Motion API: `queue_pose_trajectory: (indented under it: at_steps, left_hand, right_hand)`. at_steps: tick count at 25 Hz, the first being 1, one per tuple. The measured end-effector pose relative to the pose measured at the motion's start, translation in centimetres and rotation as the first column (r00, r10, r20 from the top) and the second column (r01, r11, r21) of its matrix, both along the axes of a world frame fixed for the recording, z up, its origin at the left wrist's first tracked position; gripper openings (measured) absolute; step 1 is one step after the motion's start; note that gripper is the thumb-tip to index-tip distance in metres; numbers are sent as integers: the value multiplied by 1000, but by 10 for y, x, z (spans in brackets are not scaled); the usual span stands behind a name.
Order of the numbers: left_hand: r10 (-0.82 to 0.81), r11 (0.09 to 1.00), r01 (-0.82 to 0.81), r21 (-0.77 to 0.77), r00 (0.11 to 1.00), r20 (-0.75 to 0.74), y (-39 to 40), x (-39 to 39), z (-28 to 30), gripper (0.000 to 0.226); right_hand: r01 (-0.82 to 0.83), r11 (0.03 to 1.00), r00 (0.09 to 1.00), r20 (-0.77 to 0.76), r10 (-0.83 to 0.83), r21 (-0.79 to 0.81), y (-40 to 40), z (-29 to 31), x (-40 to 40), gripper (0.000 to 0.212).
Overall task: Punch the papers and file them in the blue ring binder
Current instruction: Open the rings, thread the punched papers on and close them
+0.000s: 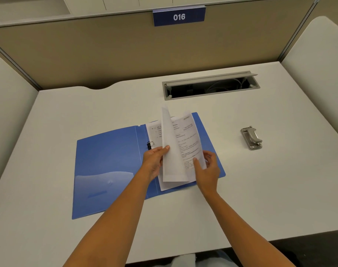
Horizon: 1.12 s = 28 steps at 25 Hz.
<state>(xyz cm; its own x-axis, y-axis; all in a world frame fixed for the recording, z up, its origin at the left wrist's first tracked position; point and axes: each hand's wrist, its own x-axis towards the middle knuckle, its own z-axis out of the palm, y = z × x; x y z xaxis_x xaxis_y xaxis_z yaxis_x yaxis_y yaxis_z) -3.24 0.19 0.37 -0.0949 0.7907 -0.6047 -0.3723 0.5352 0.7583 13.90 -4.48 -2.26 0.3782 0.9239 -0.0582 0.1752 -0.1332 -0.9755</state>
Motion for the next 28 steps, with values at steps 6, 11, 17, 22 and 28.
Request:
queue_pose_trajectory:
  at_steps: [6,11,17,22,28]
  left_hand:
    - [157,986,-162,-47,983,-100,-14,-63,-2,22]
    - [264,948,-299,-108,929,-259,-35,-123,-10,28]
    - [245,933,-337,-125,852,-463,-58,-169,-23,29]
    - [205,908,-405,-107,652,-730,-61,-169,-18,20]
    - [127,934,-356,-36,423,-897,-35,-130,-4,40]
  right_hand:
    - [145,979,989,33,-142,-142,-4,-14,20,36]
    - [147,965,988,73,-134,-219,-2,-23,29,39]
    - [150,956,985,115,-125,-250,3,-27,28,28]
    - [135,956,987,122,-106,-260,4,-25,26,28]
    - [103,986,990,106,-90,-132,5,-14,20,28]
